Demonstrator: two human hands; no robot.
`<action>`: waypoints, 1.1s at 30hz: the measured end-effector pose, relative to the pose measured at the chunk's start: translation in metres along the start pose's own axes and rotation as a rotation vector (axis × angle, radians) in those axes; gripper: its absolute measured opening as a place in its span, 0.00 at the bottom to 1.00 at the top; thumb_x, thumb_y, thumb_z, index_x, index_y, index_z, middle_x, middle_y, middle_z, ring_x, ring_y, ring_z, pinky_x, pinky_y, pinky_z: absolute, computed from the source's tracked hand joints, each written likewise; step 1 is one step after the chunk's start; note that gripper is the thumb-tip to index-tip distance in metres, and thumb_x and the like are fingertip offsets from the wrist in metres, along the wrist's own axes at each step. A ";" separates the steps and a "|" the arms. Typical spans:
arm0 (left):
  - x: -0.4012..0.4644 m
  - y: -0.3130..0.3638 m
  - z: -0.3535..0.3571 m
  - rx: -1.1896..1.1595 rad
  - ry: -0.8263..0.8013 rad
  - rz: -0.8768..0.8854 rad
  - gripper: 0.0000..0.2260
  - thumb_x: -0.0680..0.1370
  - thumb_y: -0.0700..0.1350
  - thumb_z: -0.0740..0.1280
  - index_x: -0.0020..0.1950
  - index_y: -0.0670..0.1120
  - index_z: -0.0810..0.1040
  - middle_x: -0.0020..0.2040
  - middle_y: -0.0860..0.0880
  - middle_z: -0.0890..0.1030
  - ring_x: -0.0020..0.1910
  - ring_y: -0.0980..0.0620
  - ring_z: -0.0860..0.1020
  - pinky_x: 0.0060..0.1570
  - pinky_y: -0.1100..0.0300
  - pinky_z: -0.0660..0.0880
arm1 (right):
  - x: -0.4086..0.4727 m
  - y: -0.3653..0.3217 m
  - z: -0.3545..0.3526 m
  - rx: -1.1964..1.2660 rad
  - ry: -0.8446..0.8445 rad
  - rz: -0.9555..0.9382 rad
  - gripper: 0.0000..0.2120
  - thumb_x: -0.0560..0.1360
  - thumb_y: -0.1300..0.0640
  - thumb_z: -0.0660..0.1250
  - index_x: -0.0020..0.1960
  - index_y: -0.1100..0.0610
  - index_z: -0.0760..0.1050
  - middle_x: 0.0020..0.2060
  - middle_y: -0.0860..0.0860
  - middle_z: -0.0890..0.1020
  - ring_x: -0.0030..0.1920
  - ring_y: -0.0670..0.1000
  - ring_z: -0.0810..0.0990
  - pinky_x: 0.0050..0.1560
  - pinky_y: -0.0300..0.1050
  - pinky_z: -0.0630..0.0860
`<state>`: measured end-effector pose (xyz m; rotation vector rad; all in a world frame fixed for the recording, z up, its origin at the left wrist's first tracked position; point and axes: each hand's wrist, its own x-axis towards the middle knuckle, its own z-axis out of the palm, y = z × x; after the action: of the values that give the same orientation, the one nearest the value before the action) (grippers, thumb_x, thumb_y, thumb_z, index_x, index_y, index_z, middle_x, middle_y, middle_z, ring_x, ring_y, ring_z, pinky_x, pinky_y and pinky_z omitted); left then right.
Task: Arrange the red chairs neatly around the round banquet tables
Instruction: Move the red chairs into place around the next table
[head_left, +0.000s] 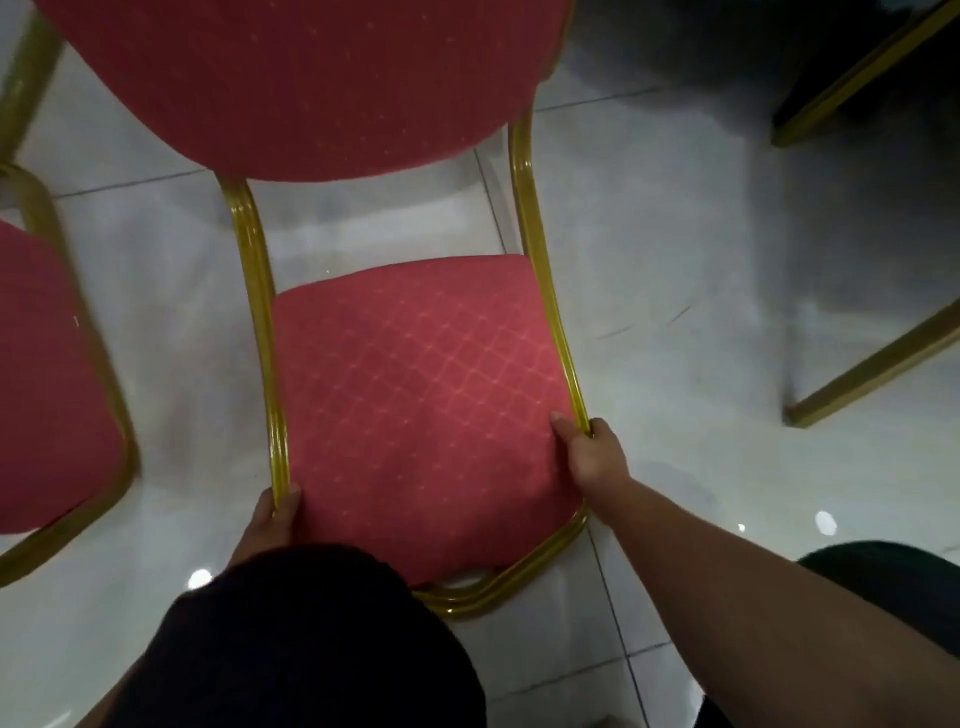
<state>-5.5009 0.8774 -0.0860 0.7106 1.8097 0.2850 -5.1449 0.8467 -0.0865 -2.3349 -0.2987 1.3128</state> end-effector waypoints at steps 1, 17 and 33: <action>-0.001 -0.006 -0.003 -0.066 0.023 0.019 0.14 0.80 0.58 0.63 0.61 0.52 0.76 0.46 0.51 0.83 0.50 0.42 0.80 0.51 0.47 0.76 | -0.002 0.000 -0.003 0.005 -0.019 0.000 0.24 0.75 0.38 0.67 0.57 0.58 0.75 0.51 0.55 0.81 0.52 0.58 0.80 0.58 0.54 0.76; -0.319 0.242 -0.143 0.105 -0.079 -0.132 0.13 0.80 0.59 0.62 0.61 0.55 0.75 0.55 0.48 0.79 0.50 0.44 0.78 0.46 0.47 0.78 | -0.321 -0.165 -0.233 -0.152 -0.172 -0.004 0.27 0.79 0.35 0.57 0.62 0.58 0.71 0.54 0.55 0.80 0.51 0.57 0.80 0.51 0.56 0.80; -0.541 0.538 -0.222 -0.381 -0.284 0.175 0.22 0.78 0.47 0.64 0.72 0.57 0.70 0.51 0.48 0.74 0.44 0.50 0.76 0.41 0.55 0.76 | -0.544 -0.357 -0.387 -0.288 -0.182 -0.228 0.13 0.82 0.56 0.58 0.56 0.52 0.82 0.52 0.58 0.83 0.46 0.56 0.82 0.44 0.47 0.79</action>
<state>-5.4195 1.0135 0.6930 0.6028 1.3743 0.5968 -5.0915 0.8412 0.6688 -2.3221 -0.8364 1.4465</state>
